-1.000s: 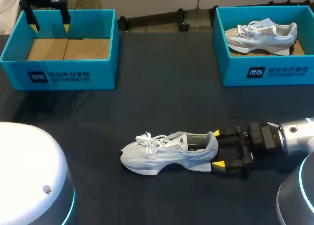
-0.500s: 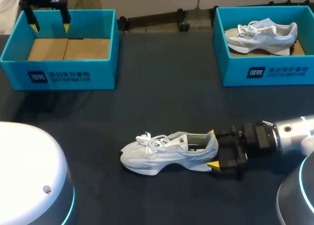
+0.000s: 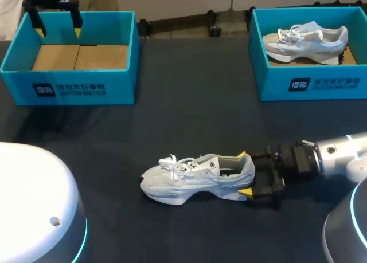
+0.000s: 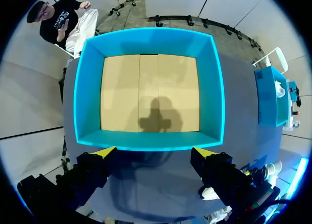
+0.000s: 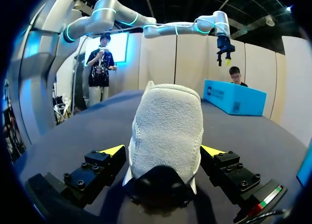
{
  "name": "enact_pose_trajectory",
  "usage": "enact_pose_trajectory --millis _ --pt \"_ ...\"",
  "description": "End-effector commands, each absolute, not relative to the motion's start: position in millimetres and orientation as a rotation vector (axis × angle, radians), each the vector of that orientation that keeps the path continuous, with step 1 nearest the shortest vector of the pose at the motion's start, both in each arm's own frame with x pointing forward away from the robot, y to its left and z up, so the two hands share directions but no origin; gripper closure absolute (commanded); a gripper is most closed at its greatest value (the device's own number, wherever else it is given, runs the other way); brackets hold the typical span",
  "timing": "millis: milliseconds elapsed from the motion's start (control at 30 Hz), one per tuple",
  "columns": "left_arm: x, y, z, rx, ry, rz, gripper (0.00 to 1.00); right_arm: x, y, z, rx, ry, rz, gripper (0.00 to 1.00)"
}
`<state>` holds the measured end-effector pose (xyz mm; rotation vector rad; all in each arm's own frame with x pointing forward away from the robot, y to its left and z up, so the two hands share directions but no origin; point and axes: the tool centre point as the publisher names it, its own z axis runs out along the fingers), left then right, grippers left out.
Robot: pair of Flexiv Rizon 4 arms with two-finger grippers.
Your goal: Take the shoe out of the shoebox, open the shoe tongue, remove and reinsert the insole, then place the shoe into the shoebox
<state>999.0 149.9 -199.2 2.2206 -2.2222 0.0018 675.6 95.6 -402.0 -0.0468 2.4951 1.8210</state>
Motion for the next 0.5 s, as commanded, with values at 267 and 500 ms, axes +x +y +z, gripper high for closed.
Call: enact_pose_trajectory --millis 267,500 --pt "999.3 150.0 -199.5 2.221 -2.222 0.001 0.00 676.5 107.4 -405.7 -0.053 2.500 1.794 0.00" --pt "999.3 150.0 -199.5 2.221 -2.222 0.001 0.00 678.5 112.4 -406.4 -0.055 2.496 1.801 0.00"
